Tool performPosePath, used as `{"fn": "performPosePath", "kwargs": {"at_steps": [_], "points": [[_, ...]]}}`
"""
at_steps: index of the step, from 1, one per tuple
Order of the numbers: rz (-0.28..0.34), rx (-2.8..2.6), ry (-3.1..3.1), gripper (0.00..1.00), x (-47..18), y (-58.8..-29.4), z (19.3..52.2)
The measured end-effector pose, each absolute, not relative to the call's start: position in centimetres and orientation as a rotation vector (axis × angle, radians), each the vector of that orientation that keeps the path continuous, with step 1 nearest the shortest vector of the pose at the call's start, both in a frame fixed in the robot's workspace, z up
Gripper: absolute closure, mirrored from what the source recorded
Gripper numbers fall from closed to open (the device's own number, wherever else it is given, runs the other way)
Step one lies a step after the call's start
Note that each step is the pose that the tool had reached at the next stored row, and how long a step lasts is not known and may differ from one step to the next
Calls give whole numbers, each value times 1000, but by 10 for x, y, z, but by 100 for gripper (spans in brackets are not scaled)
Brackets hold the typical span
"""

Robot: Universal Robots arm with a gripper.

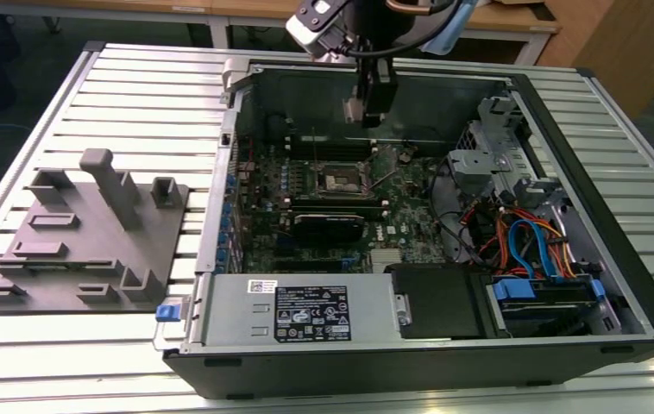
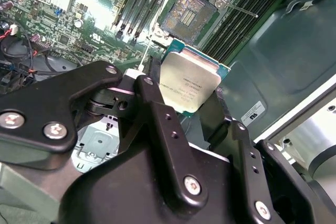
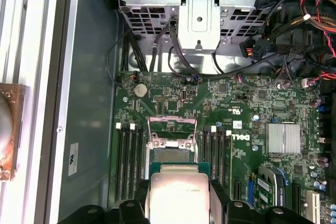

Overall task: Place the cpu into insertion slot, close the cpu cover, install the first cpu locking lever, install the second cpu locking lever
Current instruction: 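Place the cpu into insertion slot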

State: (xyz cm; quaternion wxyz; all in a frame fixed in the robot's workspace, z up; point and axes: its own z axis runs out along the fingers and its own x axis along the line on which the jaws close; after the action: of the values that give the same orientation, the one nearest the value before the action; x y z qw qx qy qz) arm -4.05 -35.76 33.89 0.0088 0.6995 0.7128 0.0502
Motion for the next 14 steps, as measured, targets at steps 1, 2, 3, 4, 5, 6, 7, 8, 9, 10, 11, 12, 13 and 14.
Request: {"fn": "performPosePath", "kwargs": {"at_steps": [1, 2, 3, 4, 5, 6, 7, 8, 9, 10, 11, 12, 13, 14], "points": [[157, 2185, 2227, 46, -41, -358, 339], [157, 2185, 2227, 46, -41, -358, 338], [157, 2185, 2227, 46, -40, -358, 338], [157, 2185, 2227, 46, -41, -358, 338], [157, 2185, 2227, 46, -41, -358, 337], [157, 2185, 2227, 46, -41, -358, 337], [157, 2185, 2227, 46, -41, -358, 336], [157, 2185, 2227, 46, -41, -358, 336], [157, 2185, 2227, 46, -41, -358, 335], [157, 2185, 2227, 46, -41, -358, 335], [157, 2185, 2227, 46, -41, -358, 334], [157, 2185, 2227, 46, -41, -358, 334], [157, 2185, 2227, 46, -41, -358, 333], [157, 2185, 2227, 46, -41, -358, 333]]}}
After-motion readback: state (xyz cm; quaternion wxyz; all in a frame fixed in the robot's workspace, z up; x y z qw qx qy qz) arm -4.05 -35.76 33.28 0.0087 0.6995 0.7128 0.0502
